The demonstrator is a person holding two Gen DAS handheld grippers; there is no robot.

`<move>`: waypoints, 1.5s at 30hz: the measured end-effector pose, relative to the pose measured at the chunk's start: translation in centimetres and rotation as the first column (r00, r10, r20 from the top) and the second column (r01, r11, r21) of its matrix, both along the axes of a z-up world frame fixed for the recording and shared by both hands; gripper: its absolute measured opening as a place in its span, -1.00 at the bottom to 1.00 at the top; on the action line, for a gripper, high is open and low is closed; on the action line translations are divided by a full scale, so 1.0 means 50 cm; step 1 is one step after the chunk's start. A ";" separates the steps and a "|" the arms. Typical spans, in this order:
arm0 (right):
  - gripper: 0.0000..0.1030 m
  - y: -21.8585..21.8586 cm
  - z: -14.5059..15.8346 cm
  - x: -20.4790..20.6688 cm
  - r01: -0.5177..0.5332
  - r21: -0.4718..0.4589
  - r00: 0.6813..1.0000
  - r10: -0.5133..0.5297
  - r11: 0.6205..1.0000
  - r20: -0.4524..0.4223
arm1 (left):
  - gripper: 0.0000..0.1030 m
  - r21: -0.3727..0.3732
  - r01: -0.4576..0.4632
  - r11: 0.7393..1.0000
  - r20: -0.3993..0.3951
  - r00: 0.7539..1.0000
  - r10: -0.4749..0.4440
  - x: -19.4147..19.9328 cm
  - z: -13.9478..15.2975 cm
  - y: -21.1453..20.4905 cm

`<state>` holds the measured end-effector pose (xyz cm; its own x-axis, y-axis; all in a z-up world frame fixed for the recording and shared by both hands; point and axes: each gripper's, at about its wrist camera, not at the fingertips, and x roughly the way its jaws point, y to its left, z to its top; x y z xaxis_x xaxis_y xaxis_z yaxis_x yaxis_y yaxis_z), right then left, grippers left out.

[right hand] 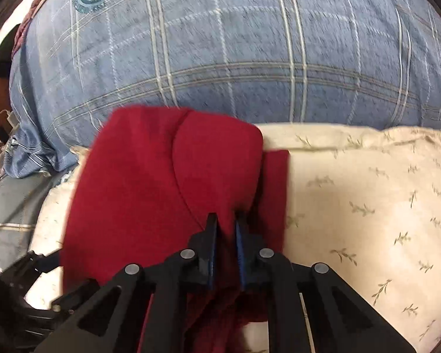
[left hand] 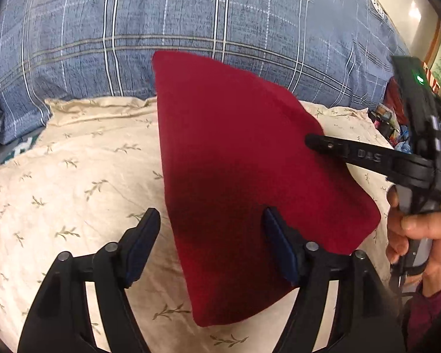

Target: Fold small clothes

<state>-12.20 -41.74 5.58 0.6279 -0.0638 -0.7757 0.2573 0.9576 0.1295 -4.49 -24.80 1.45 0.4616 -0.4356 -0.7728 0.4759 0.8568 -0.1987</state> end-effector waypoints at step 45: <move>-0.09 -0.004 -0.014 -0.058 0.031 0.064 0.996 -0.036 0.997 0.082 | 0.57 -0.093 -0.037 0.995 -0.056 0.998 0.032 0.068 0.009 0.004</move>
